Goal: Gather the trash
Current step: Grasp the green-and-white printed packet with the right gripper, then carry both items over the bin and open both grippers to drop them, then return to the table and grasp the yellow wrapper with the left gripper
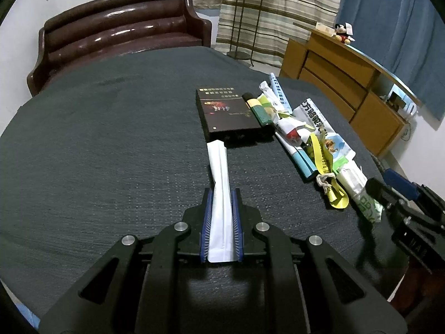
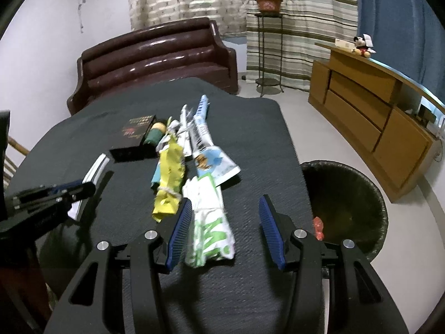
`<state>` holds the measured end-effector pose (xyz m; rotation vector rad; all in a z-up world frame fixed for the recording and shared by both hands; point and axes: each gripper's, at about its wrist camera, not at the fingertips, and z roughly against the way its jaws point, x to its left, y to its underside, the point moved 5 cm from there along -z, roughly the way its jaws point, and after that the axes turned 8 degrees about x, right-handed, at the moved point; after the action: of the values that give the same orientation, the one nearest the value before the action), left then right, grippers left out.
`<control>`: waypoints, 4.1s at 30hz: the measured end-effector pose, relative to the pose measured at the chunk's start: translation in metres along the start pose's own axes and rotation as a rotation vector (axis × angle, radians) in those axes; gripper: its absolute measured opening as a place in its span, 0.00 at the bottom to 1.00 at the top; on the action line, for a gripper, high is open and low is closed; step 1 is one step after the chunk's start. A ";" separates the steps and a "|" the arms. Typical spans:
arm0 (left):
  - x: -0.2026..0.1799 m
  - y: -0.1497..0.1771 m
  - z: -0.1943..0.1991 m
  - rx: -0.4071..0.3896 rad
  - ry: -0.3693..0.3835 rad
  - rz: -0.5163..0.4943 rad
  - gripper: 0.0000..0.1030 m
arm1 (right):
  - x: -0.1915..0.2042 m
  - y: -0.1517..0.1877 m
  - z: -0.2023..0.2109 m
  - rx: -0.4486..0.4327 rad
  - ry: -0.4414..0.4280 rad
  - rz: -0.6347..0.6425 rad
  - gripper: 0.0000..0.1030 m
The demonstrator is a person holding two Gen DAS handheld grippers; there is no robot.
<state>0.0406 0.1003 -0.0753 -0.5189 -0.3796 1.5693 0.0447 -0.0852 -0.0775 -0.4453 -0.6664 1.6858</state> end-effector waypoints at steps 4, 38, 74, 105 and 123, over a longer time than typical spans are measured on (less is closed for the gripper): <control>0.002 0.002 0.002 -0.003 0.000 0.003 0.14 | 0.006 0.003 -0.002 0.010 0.007 0.021 0.49; -0.092 -0.031 0.017 -0.094 0.170 -0.132 0.14 | -0.078 -0.019 0.035 -0.114 0.152 -0.098 0.33; -0.257 -0.065 -0.069 -0.020 0.199 -0.348 0.14 | -0.194 -0.012 -0.007 -0.062 0.234 -0.296 0.33; -0.222 -0.069 -0.042 -0.059 0.181 -0.274 0.46 | -0.188 -0.019 0.004 -0.087 0.218 -0.293 0.41; -0.117 -0.040 -0.019 -0.040 0.056 -0.146 0.46 | -0.122 -0.019 0.006 -0.064 0.122 -0.184 0.41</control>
<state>0.0867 -0.0151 -0.0588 -0.5525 -0.3980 1.4060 0.0822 -0.2025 -0.0686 -0.5127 -0.6528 1.4553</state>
